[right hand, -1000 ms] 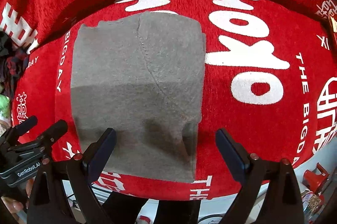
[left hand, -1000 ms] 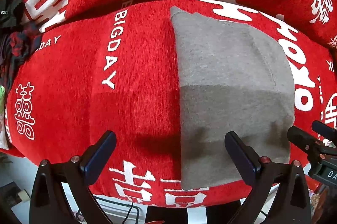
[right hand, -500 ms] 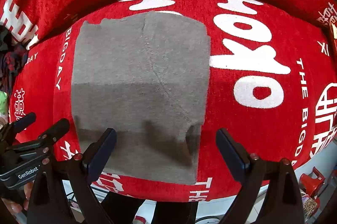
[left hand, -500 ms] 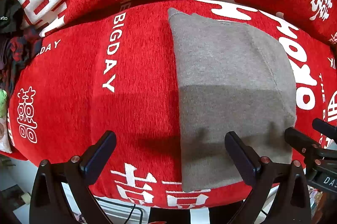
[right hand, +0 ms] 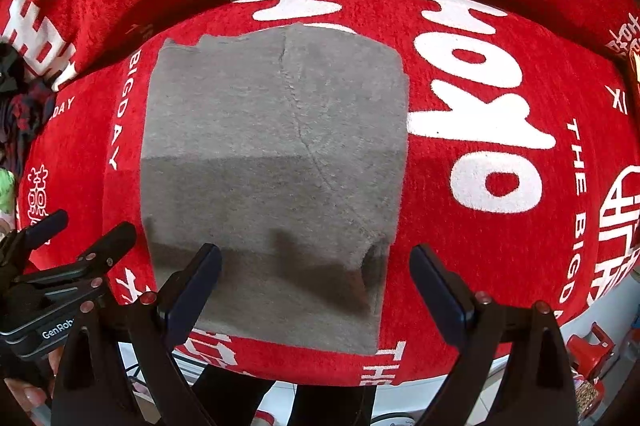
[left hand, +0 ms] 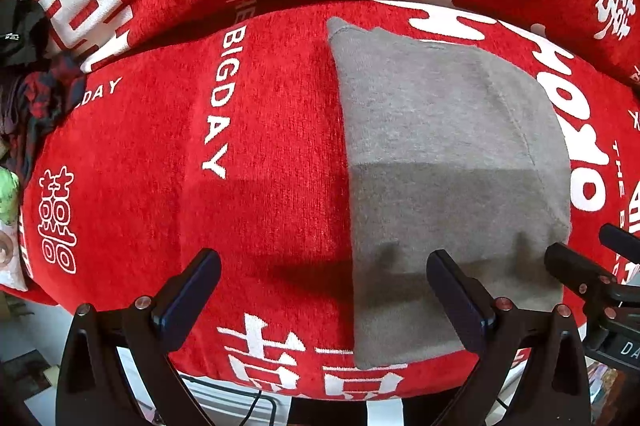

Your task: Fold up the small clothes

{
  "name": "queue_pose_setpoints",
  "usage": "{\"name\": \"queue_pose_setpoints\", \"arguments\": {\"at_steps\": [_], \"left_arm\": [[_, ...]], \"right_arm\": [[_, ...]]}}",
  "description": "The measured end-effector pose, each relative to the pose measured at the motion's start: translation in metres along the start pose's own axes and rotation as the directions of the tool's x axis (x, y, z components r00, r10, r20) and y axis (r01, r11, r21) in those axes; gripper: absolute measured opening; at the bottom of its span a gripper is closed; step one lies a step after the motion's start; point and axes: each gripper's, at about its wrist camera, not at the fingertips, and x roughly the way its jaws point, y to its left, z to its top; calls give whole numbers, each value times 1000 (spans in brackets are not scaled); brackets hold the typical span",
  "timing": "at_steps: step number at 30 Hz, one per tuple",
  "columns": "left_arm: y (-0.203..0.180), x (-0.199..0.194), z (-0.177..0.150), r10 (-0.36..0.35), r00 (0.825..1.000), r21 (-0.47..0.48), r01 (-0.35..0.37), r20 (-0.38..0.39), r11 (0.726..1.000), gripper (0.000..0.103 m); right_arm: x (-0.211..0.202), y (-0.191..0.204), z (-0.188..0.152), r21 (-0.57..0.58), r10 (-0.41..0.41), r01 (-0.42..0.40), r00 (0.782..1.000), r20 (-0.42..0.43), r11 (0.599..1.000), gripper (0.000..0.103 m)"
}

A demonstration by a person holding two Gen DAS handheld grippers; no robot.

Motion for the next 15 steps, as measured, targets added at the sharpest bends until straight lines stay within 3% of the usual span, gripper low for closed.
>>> {"name": "queue_pose_setpoints", "arguments": {"at_steps": [15], "left_arm": [[-3, 4, -2, -10, 1000, 8, 11, -18, 1000, 103]], "right_arm": [[0, -1, 0, 5, 6, -6, 1000, 3, 1000, 96]]}}
